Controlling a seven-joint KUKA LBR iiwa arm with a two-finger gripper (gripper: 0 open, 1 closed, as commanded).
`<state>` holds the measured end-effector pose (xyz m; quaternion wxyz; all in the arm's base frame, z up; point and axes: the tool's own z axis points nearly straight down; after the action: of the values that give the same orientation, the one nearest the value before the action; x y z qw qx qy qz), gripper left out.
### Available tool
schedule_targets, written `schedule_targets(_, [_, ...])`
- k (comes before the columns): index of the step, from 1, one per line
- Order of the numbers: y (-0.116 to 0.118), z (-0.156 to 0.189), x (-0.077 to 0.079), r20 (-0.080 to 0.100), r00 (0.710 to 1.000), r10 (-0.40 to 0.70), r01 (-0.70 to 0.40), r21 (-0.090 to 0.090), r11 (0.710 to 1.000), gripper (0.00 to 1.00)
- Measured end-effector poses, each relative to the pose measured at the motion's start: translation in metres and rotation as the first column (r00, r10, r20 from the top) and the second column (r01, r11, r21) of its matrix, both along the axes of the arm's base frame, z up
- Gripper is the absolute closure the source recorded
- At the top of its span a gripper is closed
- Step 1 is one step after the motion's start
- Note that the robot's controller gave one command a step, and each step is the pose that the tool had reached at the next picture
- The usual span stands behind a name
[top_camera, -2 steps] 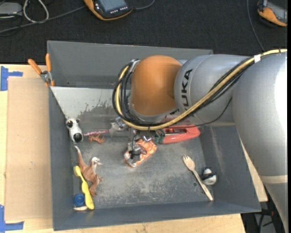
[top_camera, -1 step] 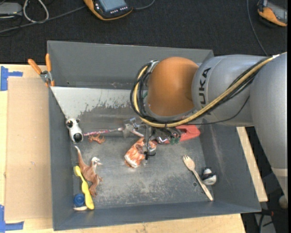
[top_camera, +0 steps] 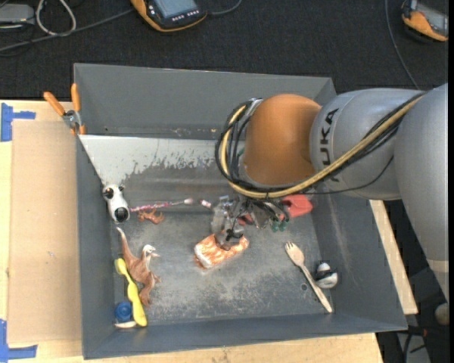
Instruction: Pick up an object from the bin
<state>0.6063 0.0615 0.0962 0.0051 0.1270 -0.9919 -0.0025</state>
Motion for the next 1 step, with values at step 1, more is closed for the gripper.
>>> schedule_targets(1, [-0.0001, 0.0000, 0.0000, 0.000, 1.000, -0.001, 0.001, 0.000, 1.000, 1.00])
